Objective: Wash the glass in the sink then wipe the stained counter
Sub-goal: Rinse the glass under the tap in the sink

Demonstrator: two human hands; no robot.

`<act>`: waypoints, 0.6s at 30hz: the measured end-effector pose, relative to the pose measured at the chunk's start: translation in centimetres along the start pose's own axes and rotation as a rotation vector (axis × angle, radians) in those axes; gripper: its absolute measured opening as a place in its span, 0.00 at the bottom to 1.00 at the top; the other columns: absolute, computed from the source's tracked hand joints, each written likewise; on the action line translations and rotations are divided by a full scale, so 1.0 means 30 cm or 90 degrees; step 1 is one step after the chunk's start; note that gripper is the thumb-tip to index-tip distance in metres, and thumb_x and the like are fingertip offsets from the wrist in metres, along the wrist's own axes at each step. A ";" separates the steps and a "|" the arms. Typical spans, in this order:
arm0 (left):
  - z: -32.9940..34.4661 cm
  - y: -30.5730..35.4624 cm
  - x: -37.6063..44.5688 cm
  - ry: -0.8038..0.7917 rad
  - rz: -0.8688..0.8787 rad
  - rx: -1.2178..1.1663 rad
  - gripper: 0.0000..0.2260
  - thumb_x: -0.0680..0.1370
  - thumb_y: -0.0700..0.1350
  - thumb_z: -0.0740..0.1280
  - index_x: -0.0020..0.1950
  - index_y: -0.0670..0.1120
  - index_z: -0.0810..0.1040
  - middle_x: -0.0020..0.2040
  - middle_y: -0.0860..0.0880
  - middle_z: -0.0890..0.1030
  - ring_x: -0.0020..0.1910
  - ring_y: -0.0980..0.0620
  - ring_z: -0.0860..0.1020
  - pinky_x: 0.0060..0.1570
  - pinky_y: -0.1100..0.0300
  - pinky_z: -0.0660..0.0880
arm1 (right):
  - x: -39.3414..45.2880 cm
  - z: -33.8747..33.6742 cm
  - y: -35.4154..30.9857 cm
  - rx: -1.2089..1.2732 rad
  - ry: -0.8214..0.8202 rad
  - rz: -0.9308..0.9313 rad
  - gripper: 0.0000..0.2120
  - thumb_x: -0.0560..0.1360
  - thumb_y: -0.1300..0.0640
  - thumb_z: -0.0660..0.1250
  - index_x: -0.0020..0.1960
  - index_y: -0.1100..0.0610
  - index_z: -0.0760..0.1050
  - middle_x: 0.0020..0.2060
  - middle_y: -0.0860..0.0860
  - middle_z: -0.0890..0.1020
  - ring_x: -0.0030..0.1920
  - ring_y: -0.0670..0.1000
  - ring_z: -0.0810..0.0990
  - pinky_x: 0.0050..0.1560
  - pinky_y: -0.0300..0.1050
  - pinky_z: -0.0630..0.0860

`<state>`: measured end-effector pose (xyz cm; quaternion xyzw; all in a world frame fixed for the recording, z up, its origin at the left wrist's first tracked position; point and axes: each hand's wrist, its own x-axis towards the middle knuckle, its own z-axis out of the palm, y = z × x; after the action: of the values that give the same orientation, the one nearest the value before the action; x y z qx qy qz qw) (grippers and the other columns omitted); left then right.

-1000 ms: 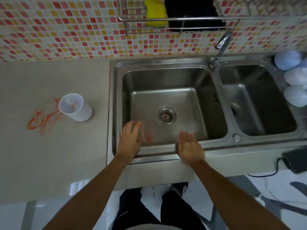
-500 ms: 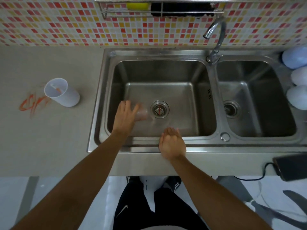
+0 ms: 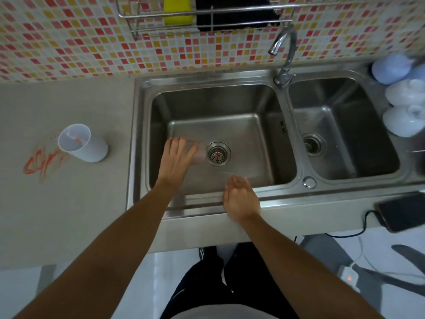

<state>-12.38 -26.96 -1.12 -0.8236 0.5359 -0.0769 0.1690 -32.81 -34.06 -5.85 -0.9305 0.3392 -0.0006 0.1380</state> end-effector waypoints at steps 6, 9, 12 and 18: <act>-0.016 -0.007 0.030 0.014 -0.052 -0.098 0.39 0.61 0.49 0.79 0.68 0.50 0.66 0.57 0.40 0.70 0.56 0.41 0.72 0.64 0.43 0.68 | 0.020 -0.046 0.015 0.154 -0.087 0.068 0.37 0.78 0.46 0.60 0.78 0.47 0.41 0.77 0.53 0.41 0.72 0.59 0.63 0.67 0.54 0.68; -0.053 0.011 0.086 0.013 -0.073 -0.157 0.36 0.66 0.56 0.76 0.69 0.48 0.64 0.61 0.42 0.71 0.59 0.42 0.73 0.67 0.42 0.66 | 0.071 -0.079 0.098 0.185 -0.090 0.076 0.41 0.76 0.46 0.65 0.77 0.44 0.39 0.76 0.50 0.34 0.73 0.59 0.62 0.67 0.53 0.68; -0.110 0.040 0.178 0.053 -0.116 -0.265 0.35 0.70 0.60 0.72 0.69 0.44 0.63 0.65 0.42 0.70 0.63 0.42 0.72 0.68 0.41 0.63 | 0.172 -0.169 0.234 0.178 -0.053 0.106 0.40 0.76 0.46 0.65 0.78 0.47 0.42 0.77 0.54 0.38 0.72 0.60 0.63 0.69 0.54 0.65; -0.311 0.153 0.372 0.079 -0.204 -0.581 0.35 0.65 0.56 0.77 0.68 0.47 0.67 0.64 0.48 0.74 0.66 0.46 0.69 0.69 0.45 0.63 | 0.444 -0.418 0.472 0.233 0.078 0.177 0.37 0.77 0.50 0.64 0.78 0.56 0.47 0.77 0.57 0.51 0.73 0.60 0.62 0.71 0.53 0.61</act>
<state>-14.57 -40.63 5.29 -0.8797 0.3904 0.0916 -0.2555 -32.67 -56.05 1.34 -0.8325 0.4660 -0.1000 0.2825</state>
